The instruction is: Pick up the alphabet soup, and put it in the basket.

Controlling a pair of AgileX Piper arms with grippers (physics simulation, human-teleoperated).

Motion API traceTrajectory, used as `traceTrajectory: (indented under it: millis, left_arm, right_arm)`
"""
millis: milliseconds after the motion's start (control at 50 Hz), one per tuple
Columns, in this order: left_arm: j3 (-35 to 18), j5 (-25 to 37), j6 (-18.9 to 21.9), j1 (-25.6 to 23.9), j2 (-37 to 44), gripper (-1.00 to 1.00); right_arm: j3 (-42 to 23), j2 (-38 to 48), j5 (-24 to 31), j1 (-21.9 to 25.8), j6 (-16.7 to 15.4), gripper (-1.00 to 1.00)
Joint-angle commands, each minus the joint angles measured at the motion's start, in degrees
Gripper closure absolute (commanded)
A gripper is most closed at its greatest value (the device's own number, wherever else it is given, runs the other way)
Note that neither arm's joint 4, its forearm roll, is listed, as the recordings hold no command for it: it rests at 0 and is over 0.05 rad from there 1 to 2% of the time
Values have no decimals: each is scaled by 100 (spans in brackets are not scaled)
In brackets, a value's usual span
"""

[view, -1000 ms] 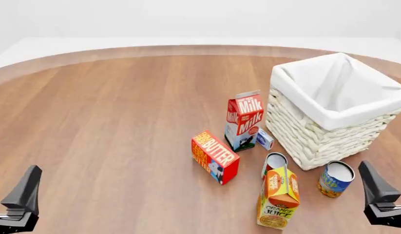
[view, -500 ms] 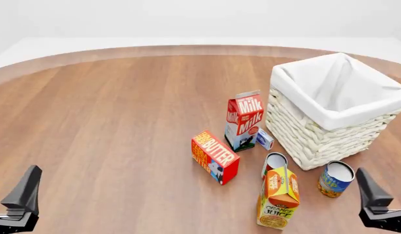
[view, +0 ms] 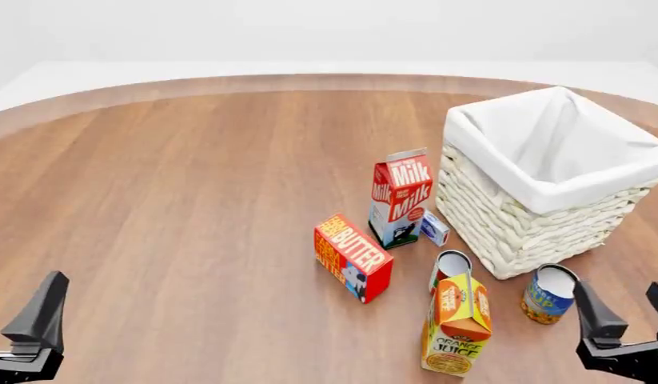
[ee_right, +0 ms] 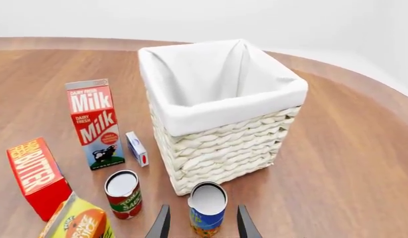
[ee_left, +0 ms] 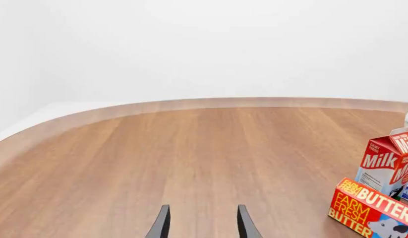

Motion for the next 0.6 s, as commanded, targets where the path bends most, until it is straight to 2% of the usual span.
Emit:
traceTrajectory:
  millis: [20, 420, 600]
  left_arm:
    - [0, 0, 0, 0, 0, -100]
    - [0, 0, 0, 0, 0, -100]
    - [0, 0, 0, 0, 0, -100]
  right_arm:
    - [52, 525, -450, -43, 43, -100]
    - [54, 1207, -1025, -96, 100, -100]
    - [54, 1746, -1481, -134, 146, -100]
